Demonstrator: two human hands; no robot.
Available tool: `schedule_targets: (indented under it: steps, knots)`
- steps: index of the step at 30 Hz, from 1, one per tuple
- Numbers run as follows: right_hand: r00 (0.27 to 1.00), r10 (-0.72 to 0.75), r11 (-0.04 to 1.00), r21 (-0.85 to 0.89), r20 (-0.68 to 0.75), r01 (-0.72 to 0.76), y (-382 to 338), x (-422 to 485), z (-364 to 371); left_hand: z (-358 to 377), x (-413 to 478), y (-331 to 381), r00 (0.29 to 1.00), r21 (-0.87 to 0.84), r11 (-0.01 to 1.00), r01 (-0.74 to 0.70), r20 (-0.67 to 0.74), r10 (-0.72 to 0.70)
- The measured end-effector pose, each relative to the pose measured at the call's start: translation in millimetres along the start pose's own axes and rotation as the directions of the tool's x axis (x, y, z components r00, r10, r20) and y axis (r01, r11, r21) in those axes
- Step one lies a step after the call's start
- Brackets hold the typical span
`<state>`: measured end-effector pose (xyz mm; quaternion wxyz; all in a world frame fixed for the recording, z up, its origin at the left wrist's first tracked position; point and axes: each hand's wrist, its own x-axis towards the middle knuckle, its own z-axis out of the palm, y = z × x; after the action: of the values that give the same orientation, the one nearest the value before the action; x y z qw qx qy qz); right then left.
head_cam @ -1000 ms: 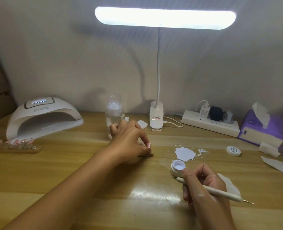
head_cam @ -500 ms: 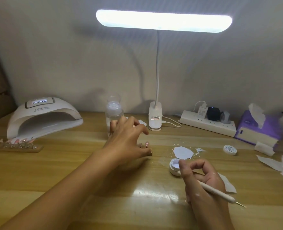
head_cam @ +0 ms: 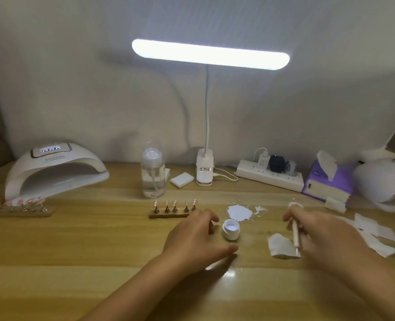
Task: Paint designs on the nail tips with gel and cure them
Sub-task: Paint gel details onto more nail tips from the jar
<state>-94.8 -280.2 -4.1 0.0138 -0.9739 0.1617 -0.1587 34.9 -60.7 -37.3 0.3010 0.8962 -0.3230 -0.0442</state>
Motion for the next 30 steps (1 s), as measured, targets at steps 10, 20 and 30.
schedule_targets:
  steps: [10,20,30]
  knots:
    - [0.98,-0.165,0.979,-0.099,0.11,0.176,-48,18,30,20,5,6,0.98,-0.024,0.998,0.057,-0.191,-0.061]
    - [0.986,-0.123,0.988,-0.08,0.109,0.132,-54,3,40,-23,-9,-23,0.938,-0.057,0.997,0.05,-0.34,-0.066]
    - [0.995,-0.096,0.995,0.028,-0.003,0.096,-123,48,30,-60,-5,-89,0.953,-0.131,0.978,0.164,-0.235,-0.191]
